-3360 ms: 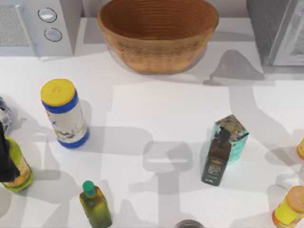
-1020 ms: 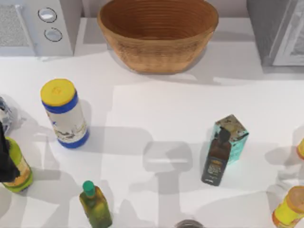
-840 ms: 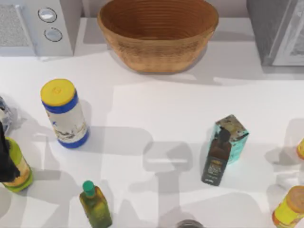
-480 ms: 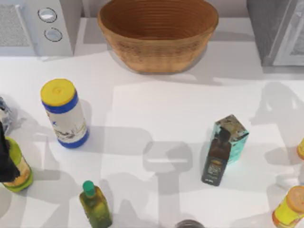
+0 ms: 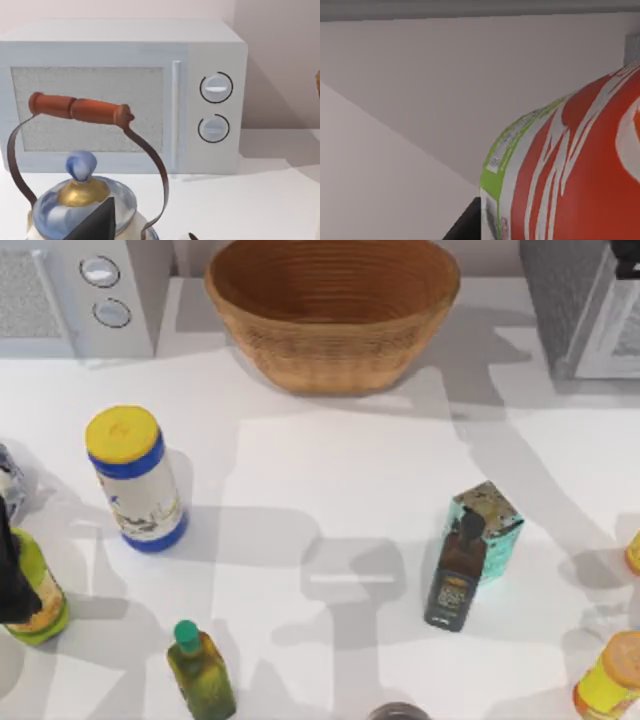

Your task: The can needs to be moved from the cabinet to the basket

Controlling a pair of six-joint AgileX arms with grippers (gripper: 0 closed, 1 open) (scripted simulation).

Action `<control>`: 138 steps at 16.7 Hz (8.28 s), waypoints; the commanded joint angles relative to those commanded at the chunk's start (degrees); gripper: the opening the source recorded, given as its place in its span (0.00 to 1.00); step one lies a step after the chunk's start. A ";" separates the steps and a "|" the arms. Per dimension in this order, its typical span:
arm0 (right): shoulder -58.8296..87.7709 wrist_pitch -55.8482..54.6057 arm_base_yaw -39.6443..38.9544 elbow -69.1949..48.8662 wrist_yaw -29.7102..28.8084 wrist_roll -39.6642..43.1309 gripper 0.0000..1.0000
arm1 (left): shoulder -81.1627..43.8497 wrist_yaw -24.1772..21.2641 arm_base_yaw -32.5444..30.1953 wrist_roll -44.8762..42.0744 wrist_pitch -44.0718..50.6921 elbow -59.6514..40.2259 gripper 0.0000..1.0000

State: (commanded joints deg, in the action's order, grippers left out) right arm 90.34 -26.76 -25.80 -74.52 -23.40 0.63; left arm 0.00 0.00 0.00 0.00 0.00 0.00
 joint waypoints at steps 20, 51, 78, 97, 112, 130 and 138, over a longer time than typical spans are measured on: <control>42.55 -1.37 -11.31 -29.37 -15.16 -1.58 0.00 | 0.00 0.00 0.00 0.00 0.00 0.00 1.00; 45.38 -0.61 -10.49 -33.26 -14.34 -1.50 1.00 | 0.00 0.00 0.00 0.00 0.00 0.00 1.00; 36.46 1.20 -8.02 -26.19 -11.91 -1.39 1.00 | 0.00 0.00 0.00 0.00 0.00 0.00 1.00; -74.15 22.96 19.86 59.43 18.33 -0.82 1.00 | 0.00 0.00 0.00 0.00 0.00 0.00 1.00; -86.83 23.02 28.04 71.68 26.60 -0.43 1.00 | 0.00 0.00 0.00 0.00 0.00 0.00 1.00; -10.82 -39.16 78.76 52.11 77.25 -1.29 1.00 | 0.00 0.00 0.00 0.00 0.00 0.00 1.00; -1.46 -42.44 84.53 53.47 81.33 -2.26 1.00 | 0.00 0.00 0.00 0.00 0.00 0.00 1.00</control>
State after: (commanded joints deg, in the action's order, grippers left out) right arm 88.89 -69.20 58.73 -21.05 57.93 -1.64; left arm 0.00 0.00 0.00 0.00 0.00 0.00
